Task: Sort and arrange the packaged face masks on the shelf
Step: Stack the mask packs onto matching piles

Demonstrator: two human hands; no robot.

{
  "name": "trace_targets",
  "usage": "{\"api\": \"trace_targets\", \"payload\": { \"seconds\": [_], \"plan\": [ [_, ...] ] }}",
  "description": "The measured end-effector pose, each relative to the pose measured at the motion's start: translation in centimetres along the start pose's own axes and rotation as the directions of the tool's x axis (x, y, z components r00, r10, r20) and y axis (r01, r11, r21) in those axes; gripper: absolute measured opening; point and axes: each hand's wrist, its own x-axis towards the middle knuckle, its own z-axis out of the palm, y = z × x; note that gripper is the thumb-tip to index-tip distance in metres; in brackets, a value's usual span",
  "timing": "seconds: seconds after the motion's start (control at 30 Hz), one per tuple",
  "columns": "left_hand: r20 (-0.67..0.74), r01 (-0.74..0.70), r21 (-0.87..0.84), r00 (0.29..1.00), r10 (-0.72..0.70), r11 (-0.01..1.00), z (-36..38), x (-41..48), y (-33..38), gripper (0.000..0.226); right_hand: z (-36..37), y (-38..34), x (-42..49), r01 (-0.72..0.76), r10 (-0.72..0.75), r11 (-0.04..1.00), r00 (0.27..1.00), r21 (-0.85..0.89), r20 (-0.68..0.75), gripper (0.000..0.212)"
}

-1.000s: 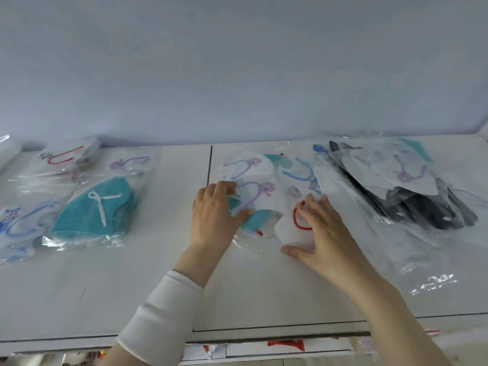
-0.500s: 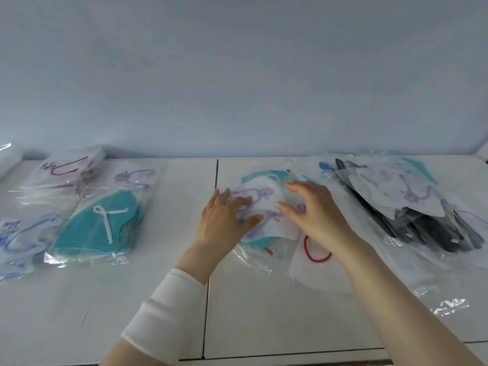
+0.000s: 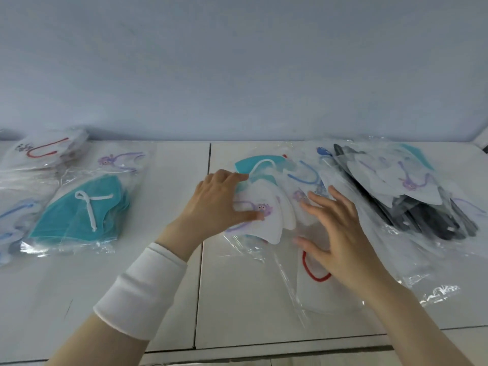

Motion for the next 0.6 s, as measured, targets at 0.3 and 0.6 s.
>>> {"api": "trace_targets", "payload": {
  "seconds": [0.3, 0.6],
  "plan": [
    [-0.011, 0.02, 0.244, 1.0, -0.018, 0.97, 0.2, 0.4, 2.2, 0.092, 0.4, 1.4, -2.4, 0.019, -0.021, 0.998, 0.999, -0.062, -0.037, 0.052],
    [0.119, -0.215, 0.317, 0.975, 0.186, 0.924, -0.8, 0.8, 2.9, 0.081, 1.1, 1.3, -2.7, 0.05, -0.059, 0.995, 0.993, -0.087, -0.106, 0.045]
  ]
}}
